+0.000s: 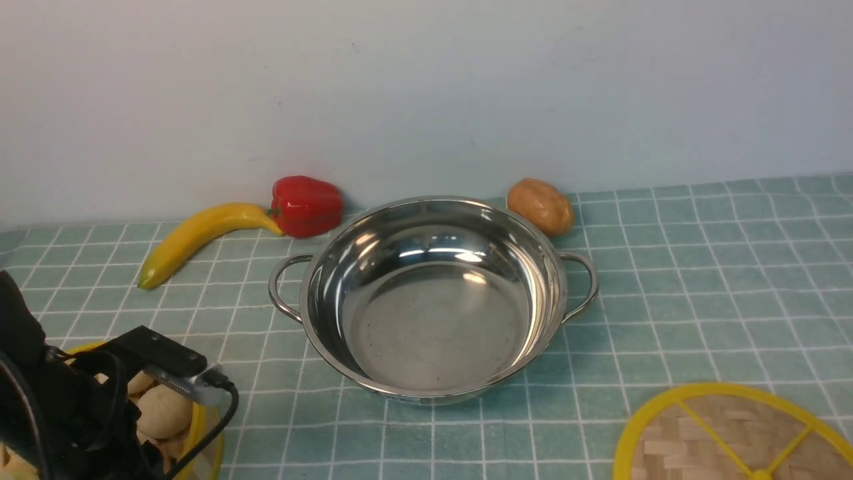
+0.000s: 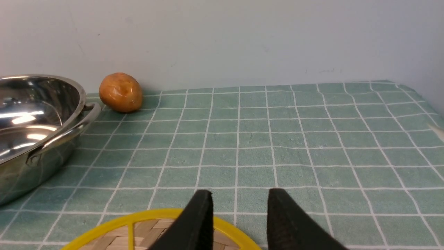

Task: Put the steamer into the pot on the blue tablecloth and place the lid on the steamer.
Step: 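Grasp the rim of the steamer basket holding the buns with the left gripper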

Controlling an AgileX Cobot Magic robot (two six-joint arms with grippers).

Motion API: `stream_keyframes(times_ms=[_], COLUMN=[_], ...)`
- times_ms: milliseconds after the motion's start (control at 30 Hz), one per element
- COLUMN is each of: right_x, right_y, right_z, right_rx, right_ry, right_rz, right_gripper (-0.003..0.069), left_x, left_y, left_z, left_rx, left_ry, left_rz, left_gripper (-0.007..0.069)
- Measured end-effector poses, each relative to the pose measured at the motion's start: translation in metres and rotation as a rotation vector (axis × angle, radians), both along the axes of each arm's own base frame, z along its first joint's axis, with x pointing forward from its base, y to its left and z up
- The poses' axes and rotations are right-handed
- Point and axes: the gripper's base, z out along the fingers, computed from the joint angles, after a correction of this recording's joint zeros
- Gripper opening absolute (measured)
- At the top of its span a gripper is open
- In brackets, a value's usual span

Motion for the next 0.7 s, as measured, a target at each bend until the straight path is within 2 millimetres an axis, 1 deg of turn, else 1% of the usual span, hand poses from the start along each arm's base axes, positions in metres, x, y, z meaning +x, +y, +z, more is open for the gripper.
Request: stream_keyframes(times_ms=[167, 233, 300, 367, 433, 567, 667, 700], right_x=[0.0, 0.0, 0.0, 0.0, 0.0, 0.0, 0.0, 0.0], right_y=[0.0, 0.0, 0.0, 0.0, 0.0, 0.0, 0.0, 0.0], right_z=[0.0, 0.0, 0.0, 0.0, 0.0, 0.0, 0.0, 0.0], right_rx=[0.0, 0.0, 0.0, 0.0, 0.0, 0.0, 0.0, 0.0], right_ry=[0.0, 0.0, 0.0, 0.0, 0.0, 0.0, 0.0, 0.0], right_rz=[0.0, 0.0, 0.0, 0.0, 0.0, 0.0, 0.0, 0.0], right_gripper=[0.0243, 0.0243, 0.0243, 0.0243, 0.0243, 0.0243, 0.0243, 0.0243], left_x=[0.004, 0.005, 0.005, 0.005, 0.006, 0.007, 0.011, 0.014], left_y=[0.0, -0.002, -0.002, -0.003, -0.002, -0.002, -0.001, 0.001], left_z=[-0.013, -0.013, -0.014, -0.015, -0.017, -0.018, -0.014, -0.006], left_rx=[-0.015, -0.028, -0.038, -0.042, -0.04, -0.035, -0.019, -0.002], left_ry=[0.043, 0.045, 0.046, 0.049, 0.062, 0.077, 0.086, 0.079], left_rz=[0.012, 0.024, 0.032, 0.035, 0.032, 0.052, 0.078, 0.094], left_gripper=[0.0242, 0.0234, 0.0202, 0.0142, 0.0049, 0.0051, 0.0051, 0.0049])
